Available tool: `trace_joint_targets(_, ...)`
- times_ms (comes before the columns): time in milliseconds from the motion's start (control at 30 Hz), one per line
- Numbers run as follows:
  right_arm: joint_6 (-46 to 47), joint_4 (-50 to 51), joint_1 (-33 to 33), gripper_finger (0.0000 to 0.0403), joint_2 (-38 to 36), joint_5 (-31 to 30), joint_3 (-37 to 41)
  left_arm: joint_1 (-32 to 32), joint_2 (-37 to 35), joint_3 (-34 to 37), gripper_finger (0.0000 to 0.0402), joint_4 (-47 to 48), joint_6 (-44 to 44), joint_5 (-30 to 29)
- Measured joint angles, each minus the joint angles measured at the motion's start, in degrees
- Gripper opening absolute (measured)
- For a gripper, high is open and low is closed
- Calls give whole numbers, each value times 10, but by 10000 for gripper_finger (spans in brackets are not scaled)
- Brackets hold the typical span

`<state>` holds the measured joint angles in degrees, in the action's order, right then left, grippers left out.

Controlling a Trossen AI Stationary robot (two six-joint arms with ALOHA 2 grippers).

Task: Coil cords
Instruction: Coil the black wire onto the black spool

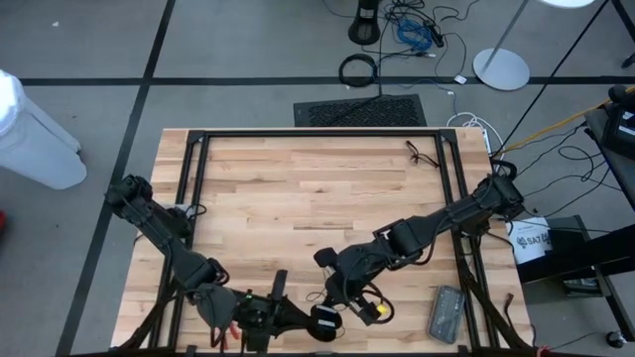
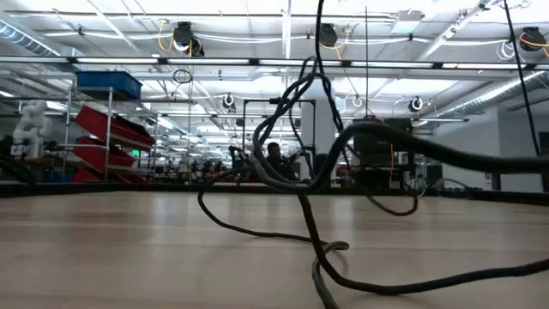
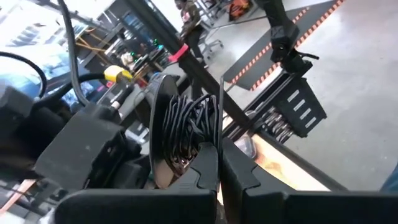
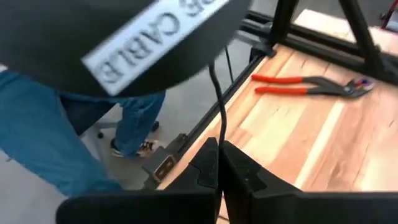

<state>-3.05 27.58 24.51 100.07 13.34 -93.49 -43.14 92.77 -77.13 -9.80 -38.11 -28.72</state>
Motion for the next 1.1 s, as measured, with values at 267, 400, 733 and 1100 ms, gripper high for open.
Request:
trace_joint_targets(267, 84, 105, 36, 12, -36, -127, 0, -16, 0, 0, 0, 13, 4, -87)
trace_joint_targets(400, 139, 156, 70, 31, -81, -230, 0, -17, -1, 0, 0, 37, 40, -109)
trace_joint_targets(733, 277, 229, 189, 65, -113, -420, 18, -15, -2, 0, 0, 46, 100, -129)
trace_joint_targets(1100, 316, 141, 244, 66, -111, -627, 167, -4, -2, 0, 7, 79, 150, -138)
